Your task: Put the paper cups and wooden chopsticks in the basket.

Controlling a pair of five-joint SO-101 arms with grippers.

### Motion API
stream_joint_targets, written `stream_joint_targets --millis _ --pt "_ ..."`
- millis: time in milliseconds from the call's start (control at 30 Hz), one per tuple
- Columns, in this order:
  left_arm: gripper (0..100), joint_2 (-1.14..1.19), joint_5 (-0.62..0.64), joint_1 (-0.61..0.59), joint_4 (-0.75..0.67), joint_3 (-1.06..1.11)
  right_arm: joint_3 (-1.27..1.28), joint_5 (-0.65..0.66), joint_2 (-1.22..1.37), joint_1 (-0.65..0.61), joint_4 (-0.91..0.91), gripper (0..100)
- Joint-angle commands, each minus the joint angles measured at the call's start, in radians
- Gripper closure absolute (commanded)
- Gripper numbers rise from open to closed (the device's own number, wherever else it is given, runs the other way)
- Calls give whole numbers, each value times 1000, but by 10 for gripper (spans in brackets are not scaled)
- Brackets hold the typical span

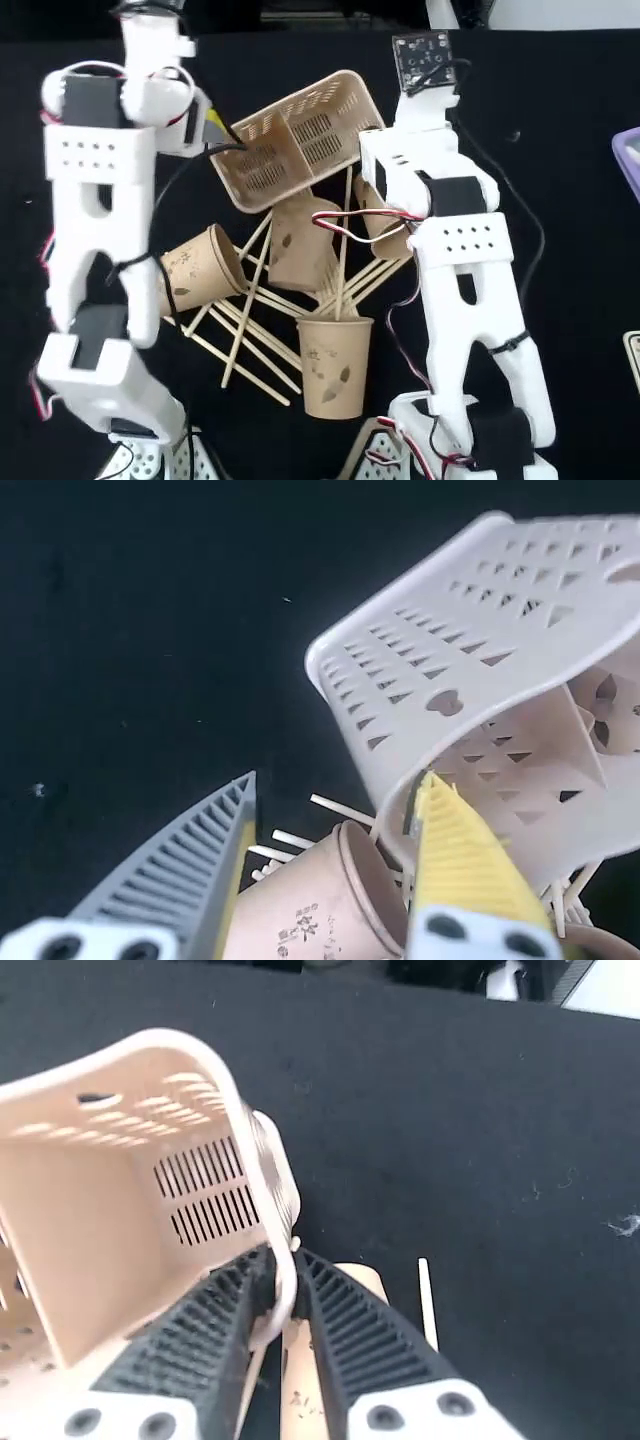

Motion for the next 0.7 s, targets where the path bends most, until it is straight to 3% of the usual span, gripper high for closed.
stream_joint_targets --millis 0,433,600,667 --pt "745 -124 8 33 3 117 10 -8 -53 17 -21 988" --pt "752 -241 84 51 -368 751 31 -5 -53 17 -26 988" --pt "981 -264 81 15 -476 877 65 -5 -58 23 -18 988" --pt "948 -273 87 13 -500 918 105 -5 -59 23 -26 988"
